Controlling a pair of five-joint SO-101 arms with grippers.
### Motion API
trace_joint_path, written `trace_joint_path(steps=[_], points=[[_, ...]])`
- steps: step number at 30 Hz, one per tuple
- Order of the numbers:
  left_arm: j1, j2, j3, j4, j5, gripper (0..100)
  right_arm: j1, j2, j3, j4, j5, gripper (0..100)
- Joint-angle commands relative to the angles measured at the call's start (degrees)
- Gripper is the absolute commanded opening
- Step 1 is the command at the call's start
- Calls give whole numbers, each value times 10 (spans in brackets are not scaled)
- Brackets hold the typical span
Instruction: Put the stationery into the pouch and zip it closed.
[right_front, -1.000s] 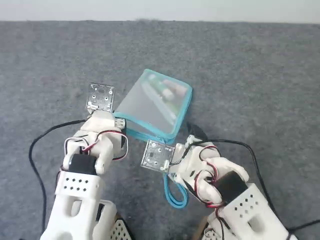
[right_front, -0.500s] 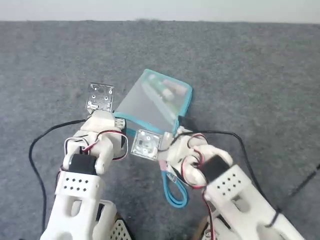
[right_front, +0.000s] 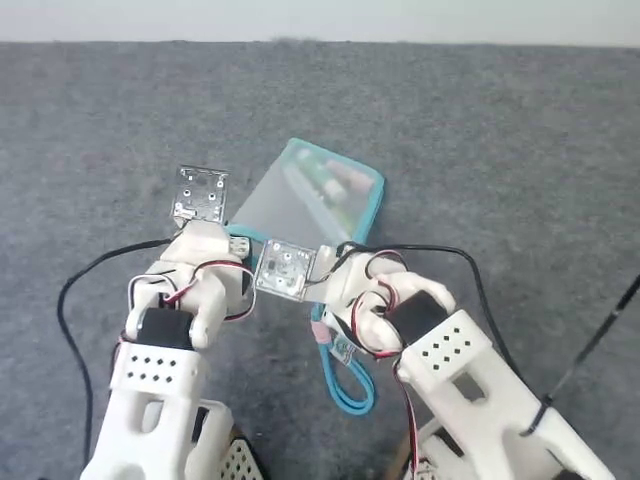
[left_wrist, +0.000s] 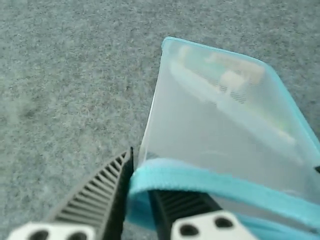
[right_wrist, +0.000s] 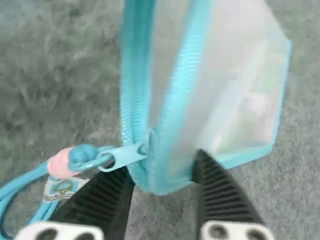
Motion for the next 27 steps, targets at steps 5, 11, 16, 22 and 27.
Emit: trace_joint_path(steps=[5, 11, 16, 22, 27], points=[[-1, -21, -43, 4, -1, 12, 5, 7, -78, -3, -57, 9], [-6, -22, -68, 19, -2, 74, 58, 8, -111, -3, -108, 7], [-7, -23, -103, 57, -2, 138, 102, 64, -143, -4, -122, 7], [-40, -150, -108, 107, -10, 141, 124, 184, -232, -3, -163, 7], [1, -291, -57, 159, -66, 141, 132, 229, -297, 19, -208, 7]])
